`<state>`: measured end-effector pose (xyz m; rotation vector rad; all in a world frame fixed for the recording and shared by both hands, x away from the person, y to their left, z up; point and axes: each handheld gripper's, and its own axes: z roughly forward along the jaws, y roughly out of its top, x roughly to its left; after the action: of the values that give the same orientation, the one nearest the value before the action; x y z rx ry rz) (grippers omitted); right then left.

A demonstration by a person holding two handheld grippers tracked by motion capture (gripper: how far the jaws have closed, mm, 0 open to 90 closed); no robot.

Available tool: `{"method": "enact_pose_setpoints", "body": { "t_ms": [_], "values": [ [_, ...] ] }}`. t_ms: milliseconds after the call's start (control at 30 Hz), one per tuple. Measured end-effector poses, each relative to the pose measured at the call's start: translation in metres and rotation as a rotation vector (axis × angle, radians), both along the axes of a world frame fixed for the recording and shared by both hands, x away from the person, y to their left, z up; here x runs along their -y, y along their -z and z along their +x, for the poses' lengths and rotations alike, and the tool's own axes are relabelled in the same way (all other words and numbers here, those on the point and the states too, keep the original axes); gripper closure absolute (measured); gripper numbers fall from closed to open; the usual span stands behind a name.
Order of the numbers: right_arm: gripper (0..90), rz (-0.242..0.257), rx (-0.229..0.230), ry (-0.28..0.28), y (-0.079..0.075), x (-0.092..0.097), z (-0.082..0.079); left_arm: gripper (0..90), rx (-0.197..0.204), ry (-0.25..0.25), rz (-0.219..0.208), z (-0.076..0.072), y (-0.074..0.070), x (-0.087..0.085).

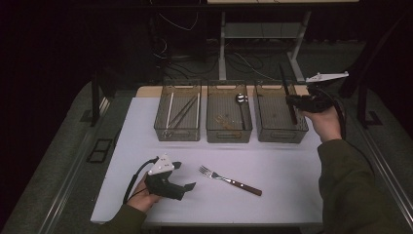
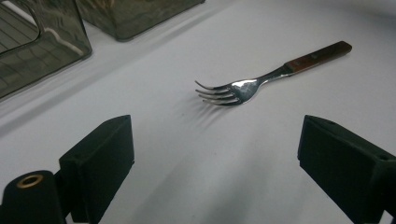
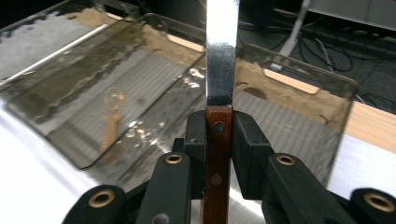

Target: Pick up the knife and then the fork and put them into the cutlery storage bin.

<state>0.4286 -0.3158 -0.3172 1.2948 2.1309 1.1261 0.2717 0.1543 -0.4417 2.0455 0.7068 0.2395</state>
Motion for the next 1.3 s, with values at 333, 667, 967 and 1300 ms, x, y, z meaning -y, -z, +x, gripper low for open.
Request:
{"method": "enact_pose_setpoints", "body": {
  "t_ms": [333,667,967,1300],
  "values": [
    [77.2,-0.036,-0.016,0.046,0.019,0.007,0.016,9.4,-0.022,0.006,0.010,-0.001,0.002,0.002],
    [77.2,-0.101,-0.067,0.050,0.042,0.006,0.025,9.4,-0.021,0.007,0.014,-0.001,0.002,0.003],
    [77.2,-0.128,-0.147,0.054,0.065,0.012,0.024,9.4,-0.026,0.009,0.021,-0.001,0.003,0.004],
    [76.4,-0.193,-0.212,0.031,0.077,0.008,0.026,9.4,-0.028,0.013,0.023,-0.002,0.003,0.004]
  ]
}}
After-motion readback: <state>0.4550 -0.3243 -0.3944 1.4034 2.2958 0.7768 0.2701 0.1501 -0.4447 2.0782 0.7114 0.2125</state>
